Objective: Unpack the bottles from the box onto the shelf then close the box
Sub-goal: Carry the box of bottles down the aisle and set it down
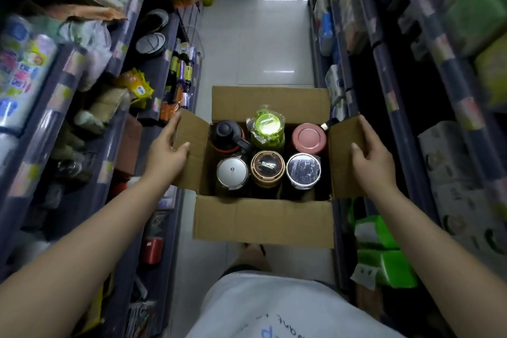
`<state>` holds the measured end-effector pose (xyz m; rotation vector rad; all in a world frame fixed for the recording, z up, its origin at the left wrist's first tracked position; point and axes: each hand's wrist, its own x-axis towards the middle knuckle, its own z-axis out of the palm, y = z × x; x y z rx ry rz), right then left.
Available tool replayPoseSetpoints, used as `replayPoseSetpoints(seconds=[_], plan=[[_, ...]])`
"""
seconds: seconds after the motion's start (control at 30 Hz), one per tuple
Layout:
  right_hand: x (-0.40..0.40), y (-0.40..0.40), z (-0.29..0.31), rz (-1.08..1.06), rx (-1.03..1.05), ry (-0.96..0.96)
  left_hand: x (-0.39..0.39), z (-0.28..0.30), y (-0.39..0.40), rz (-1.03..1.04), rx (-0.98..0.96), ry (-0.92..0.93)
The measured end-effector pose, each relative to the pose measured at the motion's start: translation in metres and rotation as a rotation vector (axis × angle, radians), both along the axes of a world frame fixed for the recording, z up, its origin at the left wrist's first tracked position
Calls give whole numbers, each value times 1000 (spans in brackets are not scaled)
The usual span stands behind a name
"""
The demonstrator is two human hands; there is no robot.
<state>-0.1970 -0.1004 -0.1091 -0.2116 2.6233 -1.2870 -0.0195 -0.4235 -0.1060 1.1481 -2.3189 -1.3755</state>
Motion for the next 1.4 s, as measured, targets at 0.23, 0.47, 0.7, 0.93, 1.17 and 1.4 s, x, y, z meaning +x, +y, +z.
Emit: replayPoseSetpoints(seconds=[0.23, 0.47, 0.7, 0.93, 1.17, 1.4], plan=[[-83, -75, 3, -72, 1, 8, -104, -4, -81, -42, 24, 34], [-172, -133, 5, -53, 12, 30, -194, -15, -143, -65, 24, 19], [-283, -184, 8, 15, 4, 1, -288, -14, -188, 9, 33, 34], [-376, -233, 27, 38, -21, 20, -371, 1, -230, 80, -4, 22], [-439, -286, 14, 25, 21, -8, -439, -12, -275, 61, 17, 22], [-492, -353, 16, 94, 62, -11, -465, -28, -322, 113, 47, 18]])
